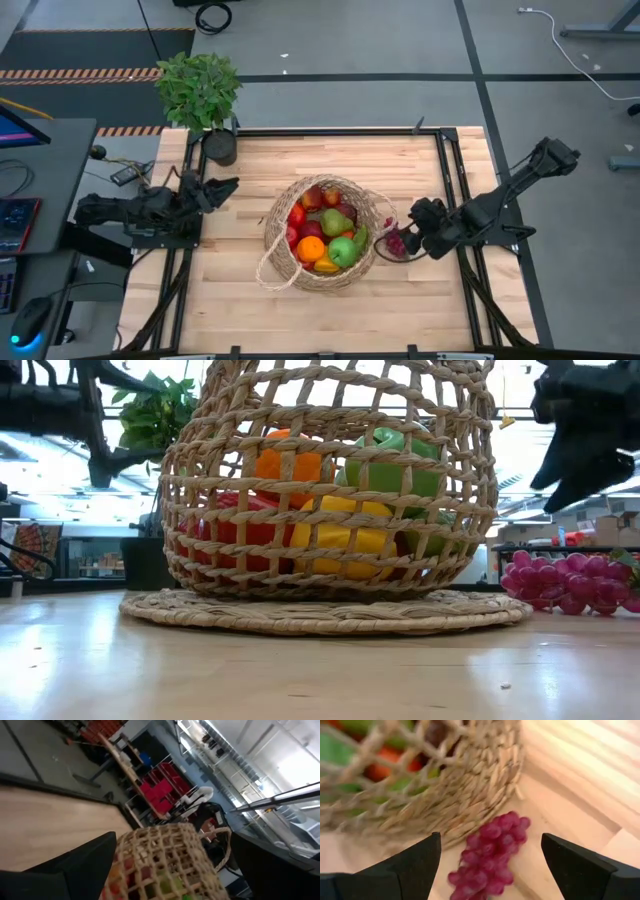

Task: Build produce basket
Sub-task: Put the grapes into the woven basket

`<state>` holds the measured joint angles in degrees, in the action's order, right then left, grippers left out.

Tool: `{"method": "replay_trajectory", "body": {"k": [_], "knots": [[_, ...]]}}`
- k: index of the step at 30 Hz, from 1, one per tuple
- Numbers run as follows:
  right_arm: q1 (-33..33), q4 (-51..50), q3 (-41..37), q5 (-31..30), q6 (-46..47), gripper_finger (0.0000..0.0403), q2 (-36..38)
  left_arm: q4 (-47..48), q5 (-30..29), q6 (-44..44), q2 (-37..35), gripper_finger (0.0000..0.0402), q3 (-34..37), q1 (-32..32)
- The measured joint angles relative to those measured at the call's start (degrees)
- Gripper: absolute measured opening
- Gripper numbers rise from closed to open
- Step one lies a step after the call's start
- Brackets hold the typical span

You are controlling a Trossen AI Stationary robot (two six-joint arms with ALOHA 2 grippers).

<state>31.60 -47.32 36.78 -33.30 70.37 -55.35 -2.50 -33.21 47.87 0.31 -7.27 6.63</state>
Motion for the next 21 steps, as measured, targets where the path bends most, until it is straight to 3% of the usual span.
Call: {"method": "replay_trajectory", "body": {"k": [3,9,21], "knots": [[2.19,1.20,-2.85,-3.92,6.27,0.0348,-1.22,0.15,0.02,1.99,0.00,0.0398,1.85,0.00],[4.83,7.36,-10.32,-3.03,14.85,0.0348,-1.31,0.42,0.01,4.27,0.05,0.0398,4.14,0.00],[2.49,25.78,-16.54,-2.66,6.89,0.0348,-7.57,0.02,0.54,1.42,2.51,0.0398,5.93,0.04]]}}
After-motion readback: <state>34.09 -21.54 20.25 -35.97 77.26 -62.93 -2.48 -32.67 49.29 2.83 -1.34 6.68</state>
